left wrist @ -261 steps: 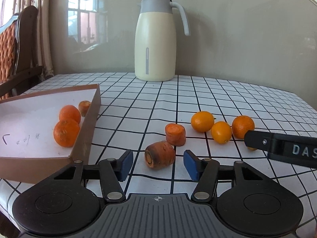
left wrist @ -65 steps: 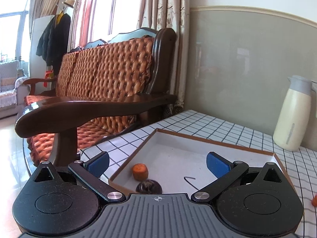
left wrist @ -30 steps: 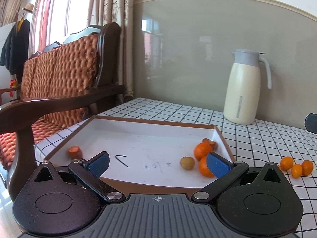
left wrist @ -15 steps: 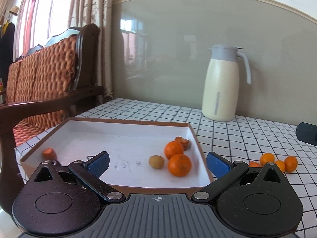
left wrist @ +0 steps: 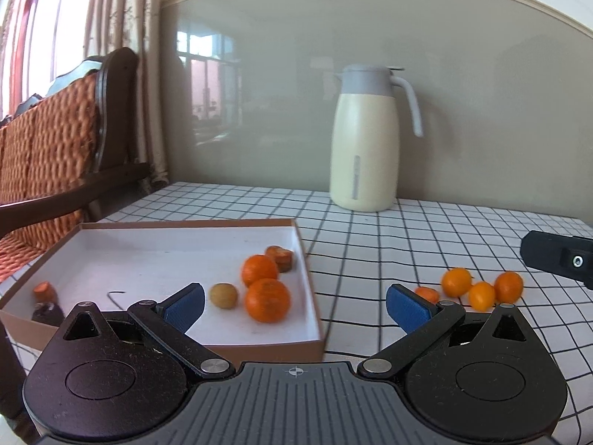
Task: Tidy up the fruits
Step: 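Move both open tools back from the box to the remaining fruit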
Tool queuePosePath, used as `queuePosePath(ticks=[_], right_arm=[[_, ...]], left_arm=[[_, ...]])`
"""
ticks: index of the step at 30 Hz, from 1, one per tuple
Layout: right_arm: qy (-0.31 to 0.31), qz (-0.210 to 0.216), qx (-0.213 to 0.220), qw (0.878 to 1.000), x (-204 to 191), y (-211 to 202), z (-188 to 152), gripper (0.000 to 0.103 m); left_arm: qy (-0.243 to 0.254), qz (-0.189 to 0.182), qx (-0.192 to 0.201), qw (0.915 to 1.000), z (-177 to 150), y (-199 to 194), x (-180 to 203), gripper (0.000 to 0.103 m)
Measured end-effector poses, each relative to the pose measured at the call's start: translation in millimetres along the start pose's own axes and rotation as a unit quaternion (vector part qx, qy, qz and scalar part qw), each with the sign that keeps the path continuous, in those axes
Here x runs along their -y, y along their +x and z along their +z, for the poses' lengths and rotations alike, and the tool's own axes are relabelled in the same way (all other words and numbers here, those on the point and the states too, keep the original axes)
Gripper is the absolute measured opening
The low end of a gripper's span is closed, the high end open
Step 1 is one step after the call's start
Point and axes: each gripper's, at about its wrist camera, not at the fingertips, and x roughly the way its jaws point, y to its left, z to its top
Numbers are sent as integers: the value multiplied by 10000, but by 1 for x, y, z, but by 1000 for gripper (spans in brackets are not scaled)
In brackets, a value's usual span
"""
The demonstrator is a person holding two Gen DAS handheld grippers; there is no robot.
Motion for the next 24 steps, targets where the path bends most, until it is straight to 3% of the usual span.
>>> queuePosePath(ticks=[24], right_arm=[[239, -791, -279, 9962, 43, -1, -9, 97]], left_arm=[[396, -456, -103, 9981, -6, 13, 59, 103]])
